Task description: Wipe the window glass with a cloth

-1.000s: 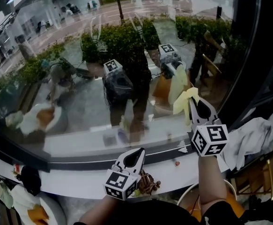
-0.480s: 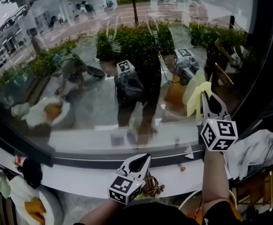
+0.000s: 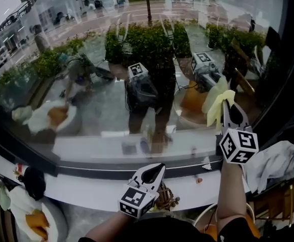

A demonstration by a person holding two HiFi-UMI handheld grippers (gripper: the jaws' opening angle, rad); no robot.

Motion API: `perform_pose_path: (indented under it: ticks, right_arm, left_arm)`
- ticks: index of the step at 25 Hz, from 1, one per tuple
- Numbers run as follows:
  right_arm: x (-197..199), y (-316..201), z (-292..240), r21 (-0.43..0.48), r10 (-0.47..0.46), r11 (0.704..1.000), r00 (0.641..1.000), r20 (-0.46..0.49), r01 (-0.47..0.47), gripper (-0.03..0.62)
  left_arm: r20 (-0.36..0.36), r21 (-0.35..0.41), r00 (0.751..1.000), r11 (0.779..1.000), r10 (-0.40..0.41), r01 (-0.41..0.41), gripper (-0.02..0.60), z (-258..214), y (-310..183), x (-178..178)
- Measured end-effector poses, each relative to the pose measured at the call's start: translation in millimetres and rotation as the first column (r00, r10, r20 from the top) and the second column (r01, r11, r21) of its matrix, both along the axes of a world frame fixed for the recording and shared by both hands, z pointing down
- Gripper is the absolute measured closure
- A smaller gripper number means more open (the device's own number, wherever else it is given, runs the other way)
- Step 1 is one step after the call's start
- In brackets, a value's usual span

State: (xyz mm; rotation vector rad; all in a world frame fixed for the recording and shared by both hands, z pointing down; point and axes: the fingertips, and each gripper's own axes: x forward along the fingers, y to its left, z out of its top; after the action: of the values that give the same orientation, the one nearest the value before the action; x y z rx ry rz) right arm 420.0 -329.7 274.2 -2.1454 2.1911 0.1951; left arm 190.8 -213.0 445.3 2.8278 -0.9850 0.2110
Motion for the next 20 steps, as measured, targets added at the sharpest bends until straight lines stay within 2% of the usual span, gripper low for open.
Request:
perform_pose_path:
  ticks: [12, 16, 20]
  right_arm:
    - [-48, -7, -3, 0.017, -0.015, 1.000, 1.000, 0.004, 0.015, 0.542]
    - [-79, -9, -8, 0.030, -0.035, 0.999, 0.999, 0.005, 0.034, 0.542]
    - [-125, -11, -15, 0.047, -0.055, 0.997, 0.999, -0.004, 0.055, 0.542]
  left_arm:
    - [-0.015, -0.014, 0.999, 0.999, -0.047, 0.047, 0.574, 6, -3, -46]
    - [-0.022, -0.010, 0.998, 0.998, -0.058, 0.058, 0.574, 4, -1, -64]
    - [-0.030, -0.010, 0.996, 0.997, -0.078, 0.078, 0.574, 3, 0, -98]
